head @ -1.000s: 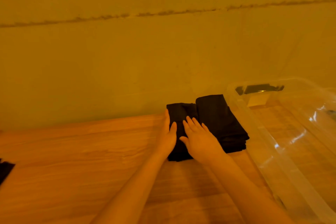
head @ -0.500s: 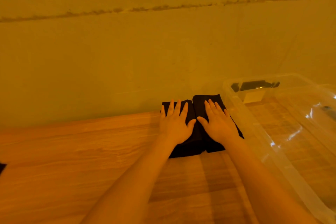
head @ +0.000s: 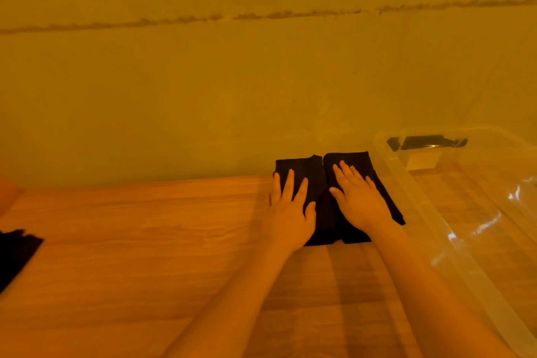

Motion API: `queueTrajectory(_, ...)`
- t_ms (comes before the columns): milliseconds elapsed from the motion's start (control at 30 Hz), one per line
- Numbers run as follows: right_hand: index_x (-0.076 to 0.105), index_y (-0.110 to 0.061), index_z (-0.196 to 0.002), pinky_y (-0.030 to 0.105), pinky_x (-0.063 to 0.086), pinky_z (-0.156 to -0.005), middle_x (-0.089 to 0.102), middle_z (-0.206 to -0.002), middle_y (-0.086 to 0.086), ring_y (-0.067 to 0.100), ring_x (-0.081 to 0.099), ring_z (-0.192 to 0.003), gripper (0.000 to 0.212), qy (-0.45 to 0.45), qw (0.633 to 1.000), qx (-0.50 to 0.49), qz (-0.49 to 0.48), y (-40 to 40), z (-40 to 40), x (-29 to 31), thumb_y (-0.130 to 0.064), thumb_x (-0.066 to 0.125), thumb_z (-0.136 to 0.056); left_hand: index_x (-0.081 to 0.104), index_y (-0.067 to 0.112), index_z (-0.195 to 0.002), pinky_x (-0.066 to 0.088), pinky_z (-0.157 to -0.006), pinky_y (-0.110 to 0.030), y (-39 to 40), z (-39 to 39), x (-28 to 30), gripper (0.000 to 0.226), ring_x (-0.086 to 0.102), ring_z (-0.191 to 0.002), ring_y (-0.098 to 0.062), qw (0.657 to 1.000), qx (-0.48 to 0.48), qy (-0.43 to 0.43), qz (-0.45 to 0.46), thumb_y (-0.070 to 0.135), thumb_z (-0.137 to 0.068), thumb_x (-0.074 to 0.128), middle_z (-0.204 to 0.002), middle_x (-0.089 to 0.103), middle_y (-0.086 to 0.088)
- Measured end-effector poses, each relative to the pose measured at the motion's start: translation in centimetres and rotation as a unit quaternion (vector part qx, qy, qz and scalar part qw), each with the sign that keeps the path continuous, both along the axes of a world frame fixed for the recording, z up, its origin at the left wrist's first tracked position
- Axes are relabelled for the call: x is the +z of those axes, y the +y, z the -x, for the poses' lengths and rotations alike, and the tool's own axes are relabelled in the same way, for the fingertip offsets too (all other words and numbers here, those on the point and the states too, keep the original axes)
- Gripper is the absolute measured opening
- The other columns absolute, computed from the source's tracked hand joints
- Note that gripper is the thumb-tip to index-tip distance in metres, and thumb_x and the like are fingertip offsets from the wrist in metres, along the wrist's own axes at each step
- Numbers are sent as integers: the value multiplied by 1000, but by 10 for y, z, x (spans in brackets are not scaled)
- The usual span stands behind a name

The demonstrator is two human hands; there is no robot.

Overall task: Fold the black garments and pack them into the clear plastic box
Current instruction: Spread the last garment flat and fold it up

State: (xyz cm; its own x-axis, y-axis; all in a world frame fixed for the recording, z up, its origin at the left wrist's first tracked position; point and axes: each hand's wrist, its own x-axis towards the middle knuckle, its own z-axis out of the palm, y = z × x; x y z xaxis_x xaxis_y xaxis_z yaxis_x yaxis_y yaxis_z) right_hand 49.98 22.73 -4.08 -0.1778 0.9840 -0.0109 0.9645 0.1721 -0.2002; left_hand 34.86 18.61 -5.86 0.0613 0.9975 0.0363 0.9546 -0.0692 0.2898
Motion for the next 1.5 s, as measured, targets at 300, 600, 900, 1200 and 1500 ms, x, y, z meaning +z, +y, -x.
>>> queueTrajectory(300, 15, -12, -148, 34, 8, -116, 15, -156, 4, 16, 7, -144, 55, 122, 987, -10, -101, -34, 36, 43, -33, 30, -100, 5, 28, -150, -1, -115, -47, -11, 37, 27, 56, -10, -145, -24, 1000, -18, -15, 20, 45, -99, 22, -158, -5, -3)
queueTrajectory(600, 31, -13, -144, 27, 21, -110, 32, -150, 10, 22, 30, -137, 52, 113, 958, 257, 51, -110, 236, 19, -39, 22, -99, 13, 23, -149, -1, -116, -36, -162, 246, 35, 69, -1, -145, -22, 981, 160, 101, 43, 48, -85, 8, -158, 6, -5)
queueTrajectory(900, 7, -20, -148, 40, -1, -115, 1, -157, 2, 19, -2, -144, 58, 7, 936, 348, 46, -151, 353, -38, -45, 22, -98, 10, 10, -150, 9, -116, -46, -232, 409, 4, 72, 6, -144, -31, 909, 404, 102, 11, 51, -95, 35, -157, 9, -11)
queueTrajectory(1200, 19, -28, -146, 30, 17, -114, 19, -154, -4, 13, 18, -141, 59, 262, 920, 264, 122, -152, 344, -28, -33, 48, -94, 29, 13, -145, 8, -116, -38, -207, 364, -15, 47, 13, -144, -24, 943, 332, 10, -38, 26, -100, 34, -154, 25, -5)
queueTrajectory(1500, 41, -26, -136, 14, 23, -104, 38, -132, -17, -2, 32, -126, 55, 295, 901, 284, 143, -138, 257, -16, -25, 64, -86, 35, 22, -143, 12, -114, -31, -222, 220, -20, 77, 15, -138, -6, 998, 57, 24, -20, 65, -87, 4, -149, 20, 13)
